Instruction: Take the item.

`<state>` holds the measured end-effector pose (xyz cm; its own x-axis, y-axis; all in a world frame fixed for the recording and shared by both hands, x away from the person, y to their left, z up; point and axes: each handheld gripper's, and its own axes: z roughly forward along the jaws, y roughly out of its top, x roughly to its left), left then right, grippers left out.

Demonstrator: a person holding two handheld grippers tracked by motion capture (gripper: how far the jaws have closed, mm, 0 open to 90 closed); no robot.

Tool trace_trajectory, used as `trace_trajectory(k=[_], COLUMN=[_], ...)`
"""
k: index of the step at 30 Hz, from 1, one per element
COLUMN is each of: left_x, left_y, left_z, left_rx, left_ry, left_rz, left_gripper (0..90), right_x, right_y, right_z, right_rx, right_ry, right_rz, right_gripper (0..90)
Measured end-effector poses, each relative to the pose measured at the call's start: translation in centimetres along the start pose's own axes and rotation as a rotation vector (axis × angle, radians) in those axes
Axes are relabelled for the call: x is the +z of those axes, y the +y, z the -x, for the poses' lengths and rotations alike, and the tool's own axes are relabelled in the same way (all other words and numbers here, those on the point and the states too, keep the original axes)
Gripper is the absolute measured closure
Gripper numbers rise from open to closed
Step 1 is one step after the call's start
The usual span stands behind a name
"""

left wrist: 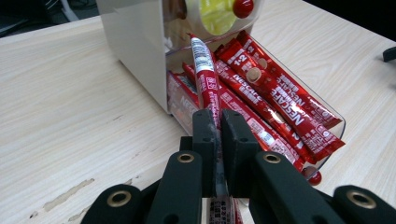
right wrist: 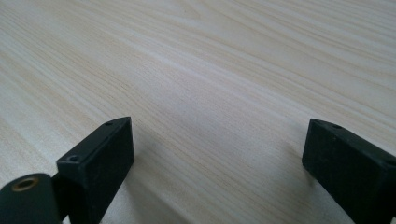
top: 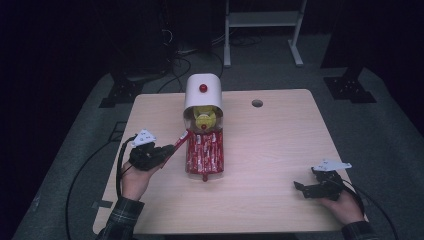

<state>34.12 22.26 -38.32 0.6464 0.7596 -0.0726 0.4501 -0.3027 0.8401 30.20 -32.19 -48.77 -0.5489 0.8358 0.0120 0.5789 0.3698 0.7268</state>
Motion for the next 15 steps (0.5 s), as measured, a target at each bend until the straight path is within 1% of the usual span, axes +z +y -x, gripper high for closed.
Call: trace_trajectory(k=[2, 9, 10, 14, 15], left_x=[0.0, -0.3, -0.2, 0.1, 0.2], left_y=[-0.1, -0.7, -0.8, -1.1, -1.3], left_z=[-0.2, -1.0, -1.1, -1.5, -1.6], left_rx=[-0.008, -0.023, -0.028, -0.038, -0.042], left_ry=[0.007, 0.024, 0.026, 0.036, 0.035], left_rz=[0.004, -0.006, -0.004, -0.018, -0.013], left_gripper=[84.8, 84.8, 84.8, 84.8, 84.8], right_x=[0.0, 0.0, 0.0, 0.0, 0.0], right_y=[0.0, 0.0, 0.0, 0.0, 0.0], right_z=[0.0, 0.0, 0.0, 0.0, 0.0], right_rx=[0.0, -0.001, -0.001, 0.0, -0.001], right_ry=[0.0, 0.0, 0.0, 0.0, 0.0], right_rz=[0.0, 0.0, 0.001, 0.0, 0.0], right_gripper=[7.8, 7.8, 7.8, 7.8, 7.8])
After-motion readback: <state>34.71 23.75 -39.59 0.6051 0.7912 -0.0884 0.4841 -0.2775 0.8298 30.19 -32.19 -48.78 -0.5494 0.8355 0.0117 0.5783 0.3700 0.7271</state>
